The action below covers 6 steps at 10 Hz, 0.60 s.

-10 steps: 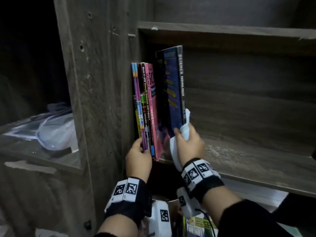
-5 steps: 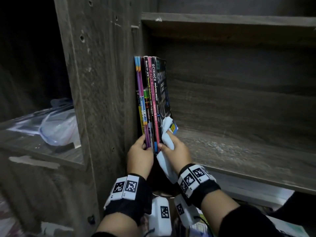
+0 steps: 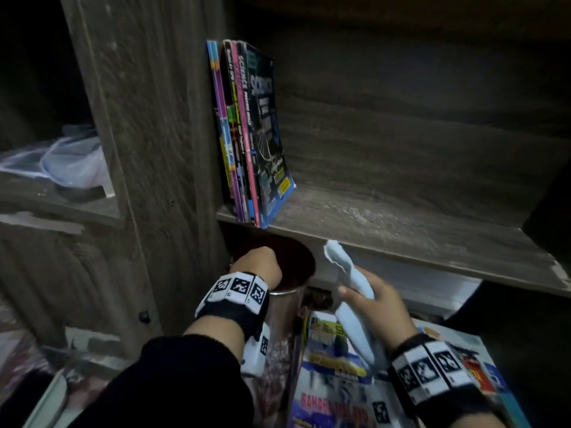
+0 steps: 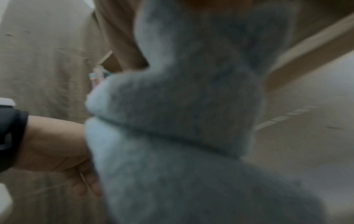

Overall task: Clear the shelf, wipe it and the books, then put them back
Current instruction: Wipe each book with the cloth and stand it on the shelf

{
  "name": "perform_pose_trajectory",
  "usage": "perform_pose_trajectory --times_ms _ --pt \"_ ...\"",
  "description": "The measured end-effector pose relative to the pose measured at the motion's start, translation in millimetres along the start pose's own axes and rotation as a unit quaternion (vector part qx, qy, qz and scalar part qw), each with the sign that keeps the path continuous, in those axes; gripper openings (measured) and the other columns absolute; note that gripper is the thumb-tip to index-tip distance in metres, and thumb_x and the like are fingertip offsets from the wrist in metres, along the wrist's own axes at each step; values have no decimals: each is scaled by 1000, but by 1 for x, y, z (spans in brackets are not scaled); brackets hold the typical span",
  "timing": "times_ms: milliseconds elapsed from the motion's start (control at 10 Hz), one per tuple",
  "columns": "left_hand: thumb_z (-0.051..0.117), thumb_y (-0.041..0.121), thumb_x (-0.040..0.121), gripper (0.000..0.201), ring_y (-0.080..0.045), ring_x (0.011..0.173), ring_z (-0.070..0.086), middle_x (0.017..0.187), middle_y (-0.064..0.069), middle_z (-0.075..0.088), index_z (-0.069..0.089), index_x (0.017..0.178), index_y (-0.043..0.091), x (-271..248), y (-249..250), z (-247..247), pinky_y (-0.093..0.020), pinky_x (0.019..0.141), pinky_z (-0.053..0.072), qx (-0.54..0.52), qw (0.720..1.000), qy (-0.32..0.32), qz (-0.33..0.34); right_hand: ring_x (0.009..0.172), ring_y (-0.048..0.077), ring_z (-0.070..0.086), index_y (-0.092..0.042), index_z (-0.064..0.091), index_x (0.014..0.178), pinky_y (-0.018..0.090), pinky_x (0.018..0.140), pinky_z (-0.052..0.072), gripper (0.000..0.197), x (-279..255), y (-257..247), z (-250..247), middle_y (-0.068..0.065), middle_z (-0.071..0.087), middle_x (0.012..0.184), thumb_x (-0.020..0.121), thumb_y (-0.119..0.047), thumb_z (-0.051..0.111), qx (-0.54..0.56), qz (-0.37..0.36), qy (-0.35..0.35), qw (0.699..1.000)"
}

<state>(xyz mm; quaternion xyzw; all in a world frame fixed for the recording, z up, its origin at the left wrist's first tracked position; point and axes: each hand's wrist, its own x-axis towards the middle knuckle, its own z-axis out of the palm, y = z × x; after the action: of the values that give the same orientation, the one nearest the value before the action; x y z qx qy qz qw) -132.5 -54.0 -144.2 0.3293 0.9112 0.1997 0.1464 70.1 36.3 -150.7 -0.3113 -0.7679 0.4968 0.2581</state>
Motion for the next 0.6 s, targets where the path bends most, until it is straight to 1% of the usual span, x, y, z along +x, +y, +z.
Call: perform_pose_trajectory --times_ms 100,200,300,400,500,600 --pt "50 21 91 27 -32 105 63 115 -11 67 68 109 13 -16 13 25 -36 88 50 60 998 -25 19 105 14 59 -22 63 123 29 88 42 37 -38 37 -17 -2 66 118 88 -11 66 5 70 33 997" --pt "45 18 94 30 -33 112 61 122 -15 63 63 115 8 -37 25 51 -34 88 47 87 995 -34 33 104 17 56 -18 59 128 26 88 39 40 -67 72 -23 5 63 126 89 -13 65 -21 151 52 987" --pt "44 20 99 37 -29 123 53 135 -14 54 51 133 5 -56 30 85 -32 96 42 86 993 -77 24 117 23 55 -22 50 138 26 95 42 48 -83 105 -19 3 56 137 91 -26 62 -110 221 18 969" --pt "44 18 100 36 -28 124 52 136 -14 54 52 133 5 -72 20 129 -30 97 43 102 986 -132 -6 132 23 43 -24 30 150 34 110 35 69 -100 134 -2 3 40 150 90 -37 62 -166 224 -40 959" --pt "43 17 100 38 -27 127 50 139 -13 52 50 135 5 -97 4 166 -30 100 42 98 979 -175 -43 147 27 11 -23 4 154 39 119 18 82 -118 155 17 6 3 161 93 -44 55 -219 212 -155 940" --pt "44 18 100 38 -27 127 50 139 -12 52 49 135 7 -109 1 183 -30 101 42 88 980 -167 -62 147 31 -6 -27 -8 153 39 118 10 75 -125 170 21 9 -14 160 99 -44 42 -275 194 -217 917"
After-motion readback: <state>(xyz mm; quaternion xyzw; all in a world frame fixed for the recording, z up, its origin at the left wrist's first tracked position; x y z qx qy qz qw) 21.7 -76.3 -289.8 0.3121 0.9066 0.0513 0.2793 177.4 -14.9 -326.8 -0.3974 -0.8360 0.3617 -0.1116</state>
